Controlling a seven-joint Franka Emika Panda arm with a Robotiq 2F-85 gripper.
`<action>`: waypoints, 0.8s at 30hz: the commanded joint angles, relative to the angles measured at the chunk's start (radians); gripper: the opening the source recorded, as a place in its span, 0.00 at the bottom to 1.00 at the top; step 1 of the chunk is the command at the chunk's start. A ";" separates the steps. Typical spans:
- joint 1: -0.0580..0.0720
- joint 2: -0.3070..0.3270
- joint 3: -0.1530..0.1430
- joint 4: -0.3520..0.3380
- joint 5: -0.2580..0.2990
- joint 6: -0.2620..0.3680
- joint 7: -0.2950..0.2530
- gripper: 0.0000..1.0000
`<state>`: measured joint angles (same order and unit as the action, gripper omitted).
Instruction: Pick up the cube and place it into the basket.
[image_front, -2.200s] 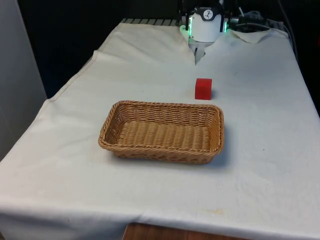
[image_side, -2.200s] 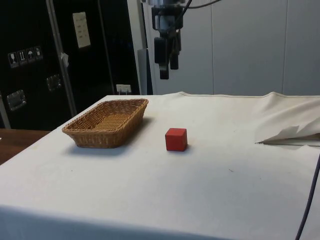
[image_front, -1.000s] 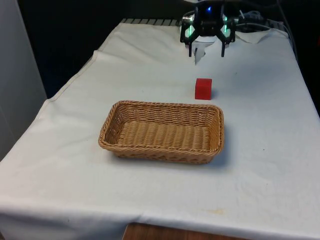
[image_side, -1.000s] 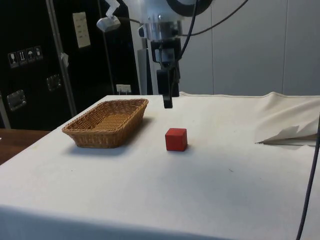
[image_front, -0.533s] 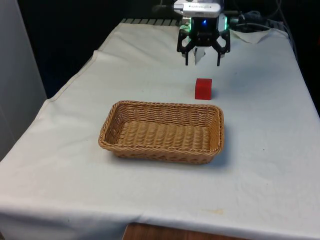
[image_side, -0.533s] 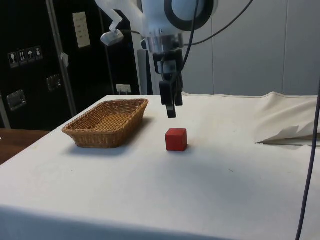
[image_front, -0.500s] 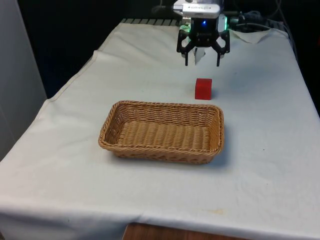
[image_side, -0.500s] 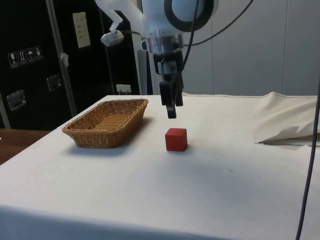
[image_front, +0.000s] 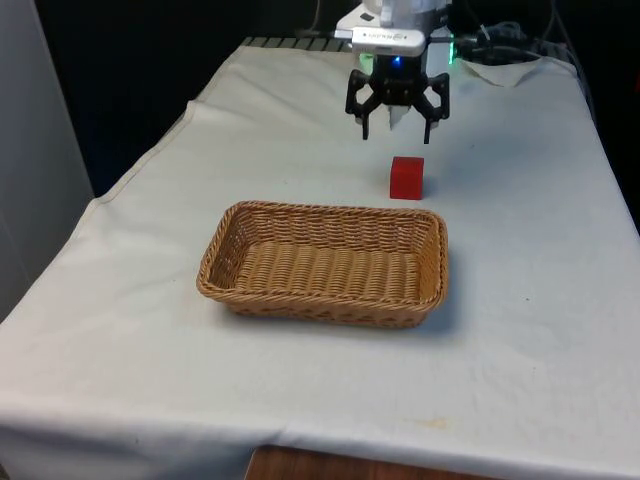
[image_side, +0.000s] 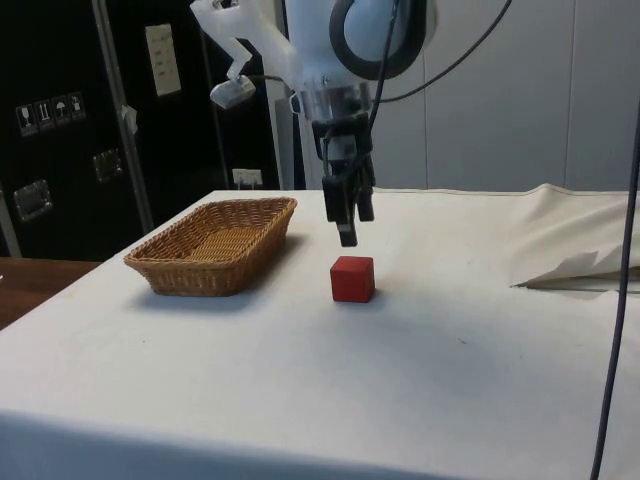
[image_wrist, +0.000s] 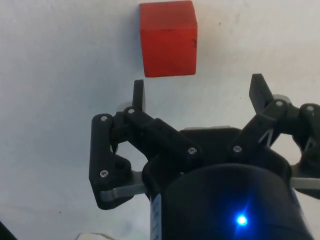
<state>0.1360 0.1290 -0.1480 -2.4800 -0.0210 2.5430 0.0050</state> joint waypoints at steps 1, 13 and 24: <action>0.000 0.004 0.001 0.000 0.008 0.010 0.003 1.00; 0.000 0.050 0.002 0.001 0.008 0.043 0.047 1.00; 0.007 0.071 0.006 0.008 0.001 0.060 0.066 1.00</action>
<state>0.1410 0.1950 -0.1440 -2.4720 -0.0210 2.5890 0.0660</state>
